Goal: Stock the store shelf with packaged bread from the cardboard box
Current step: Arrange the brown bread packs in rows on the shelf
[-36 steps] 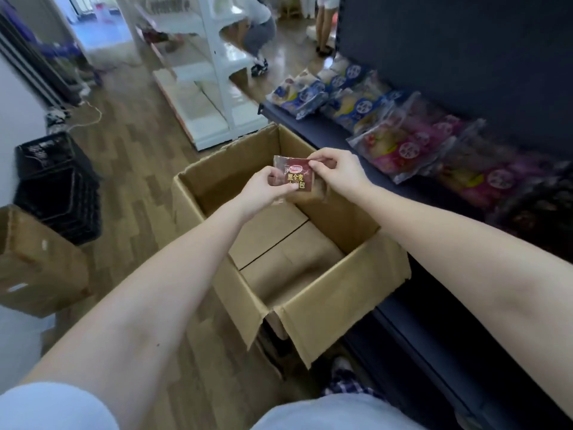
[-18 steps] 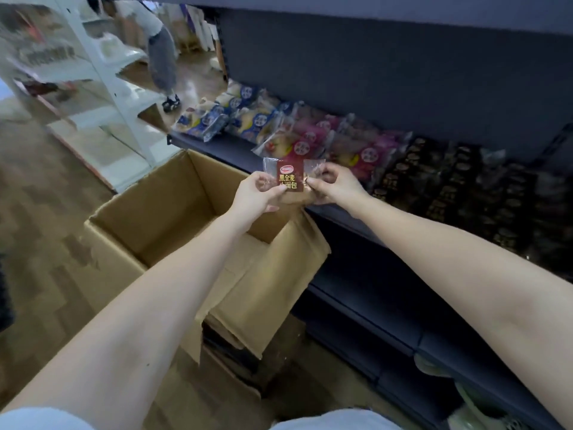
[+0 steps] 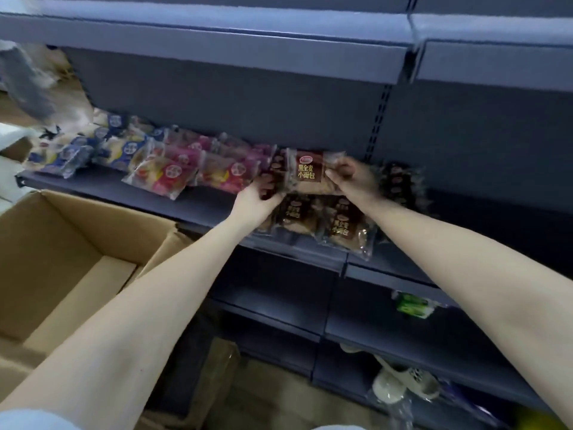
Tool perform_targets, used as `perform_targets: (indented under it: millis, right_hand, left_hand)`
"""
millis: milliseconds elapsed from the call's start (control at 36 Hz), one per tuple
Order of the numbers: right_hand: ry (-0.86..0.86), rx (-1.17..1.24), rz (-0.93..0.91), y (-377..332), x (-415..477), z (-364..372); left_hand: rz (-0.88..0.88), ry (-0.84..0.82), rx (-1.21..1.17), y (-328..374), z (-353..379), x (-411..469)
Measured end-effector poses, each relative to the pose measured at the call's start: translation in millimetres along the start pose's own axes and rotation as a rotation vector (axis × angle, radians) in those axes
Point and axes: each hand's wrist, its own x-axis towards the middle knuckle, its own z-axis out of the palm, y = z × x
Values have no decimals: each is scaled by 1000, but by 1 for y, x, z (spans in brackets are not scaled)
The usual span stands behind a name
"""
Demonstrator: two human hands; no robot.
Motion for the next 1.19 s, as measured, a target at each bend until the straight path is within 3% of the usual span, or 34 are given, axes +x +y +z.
perform_targets:
  millis: [111, 250, 361, 444, 611, 806, 1000, 1194]
  right_hand:
    - [114, -103, 11, 18, -12, -51]
    - [181, -182, 84, 33, -35, -101]
    - [260, -213, 134, 52, -54, -129]
    - [306, -214, 181, 65, -68, -142]
    - [353, -219, 268, 87, -101, -149]
    - [415, -191, 329, 100, -118, -133]
    - [454, -223, 353, 94, -111, -102]
    - [558, -76, 376, 89, -107, -77]
  left_hand:
    - [201, -103, 257, 23, 35, 4]
    - [335, -199, 372, 50, 80, 7]
    - [499, -368, 582, 59, 117, -12]
    - [623, -386, 725, 57, 135, -15]
    - [486, -319, 758, 53, 159, -13]
    - [532, -210, 792, 55, 174, -25]
    - [591, -208, 751, 49, 174, -22]
    - [614, -216, 754, 39, 174, -25]
